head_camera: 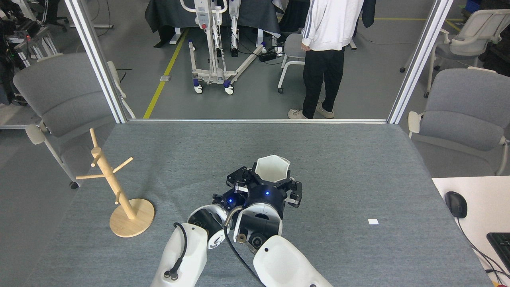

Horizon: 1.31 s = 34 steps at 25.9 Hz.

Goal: Hang cup on storage rack
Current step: 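Grasp the cup with the left gripper beneath the right gripper, then open the right gripper and pull it back from the cup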

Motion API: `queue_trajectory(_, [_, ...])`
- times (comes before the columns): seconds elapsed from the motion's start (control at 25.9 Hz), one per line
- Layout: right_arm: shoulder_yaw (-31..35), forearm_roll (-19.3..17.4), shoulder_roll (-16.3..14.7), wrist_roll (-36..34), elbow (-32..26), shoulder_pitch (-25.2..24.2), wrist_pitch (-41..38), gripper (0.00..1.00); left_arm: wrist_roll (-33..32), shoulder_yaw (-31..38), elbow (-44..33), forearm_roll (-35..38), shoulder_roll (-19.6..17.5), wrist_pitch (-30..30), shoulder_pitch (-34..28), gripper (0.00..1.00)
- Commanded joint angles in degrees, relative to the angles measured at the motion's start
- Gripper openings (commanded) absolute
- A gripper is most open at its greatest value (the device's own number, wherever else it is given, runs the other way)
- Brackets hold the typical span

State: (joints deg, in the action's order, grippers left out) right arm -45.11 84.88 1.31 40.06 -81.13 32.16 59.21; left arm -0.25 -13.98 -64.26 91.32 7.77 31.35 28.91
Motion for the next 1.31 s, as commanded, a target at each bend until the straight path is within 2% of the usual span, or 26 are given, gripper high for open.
queue_trajectory(0.0, [-1.7,0.1,0.3,0.1,0.7,0.0,-1.6,0.92,-0.2,0.1,0.4,0.0,0.0,0.2,0.0,0.00])
queue_trajectory(0.04, [-1.6,0.1,0.3,-0.1,0.9,0.0,-1.7,0.98,-0.2,0.1,0.6,0.0,0.0,0.2,0.0,0.00])
queue_trajectory(0.15, [-1.3,-0.2,0.3,-0.9,0.9,0.0,-2.3,0.99,-0.2,0.1,0.8,0.0,-0.1,0.2,0.0,0.00])
queue_trajectory(0.23, [-1.0,-0.4,0.4,-4.3,0.9,0.0,-3.0,0.99,-0.2,0.1,0.9,0.0,-0.1,0.2,0.0,0.00])
queue_trajectory(0.39, [2.0,-2.5,1.5,-16.2,0.8,-0.3,-4.3,0.98,-0.2,0.1,1.0,0.0,-0.4,0.2,-0.1,0.00])
queue_trajectory(0.54, [2.5,-8.8,2.0,-28.4,0.5,-0.7,-5.3,0.98,-0.2,0.0,1.7,0.2,-0.5,0.2,-0.5,0.00])
queue_trajectory(0.66, [3.3,-9.8,1.9,-37.6,0.4,-1.3,-8.4,0.98,-0.2,0.1,1.7,0.3,-0.6,0.2,-2.3,0.00])
queue_trajectory(0.73, [8.8,-9.9,1.6,-40.4,-0.1,-2.4,-12.8,0.98,-0.3,0.1,1.0,0.4,-0.6,0.1,-3.9,0.00])
queue_trajectory(0.85, [21.4,-10.0,0.2,-40.3,-0.1,-4.8,-28.1,0.98,-0.4,0.3,-2.7,0.5,-2.0,-1.6,-7.3,0.00])
queue_trajectory(0.97, [35.4,-10.0,-4.7,-40.6,0.1,-9.0,-46.9,0.98,-0.5,0.4,-10.1,0.5,-6.2,-6.0,-12.9,0.00])
queue_trajectory(1.04, [42.0,-10.0,-7.4,-40.7,0.1,-11.5,-56.0,0.98,-1.1,0.7,-16.1,0.7,-8.5,-9.6,-18.3,0.00])
queue_trajectory(1.16, [48.4,-10.0,-10.9,-40.8,0.1,-15.7,-62.4,0.99,-1.9,2.1,-25.7,1.9,-12.2,-13.9,-27.3,0.00])
queue_trajectory(1.28, [51.8,-9.7,-12.4,-40.8,-0.1,-19.9,-65.6,0.99,-1.9,7.1,-32.6,3.2,-13.1,-14.7,-35.2,0.00])
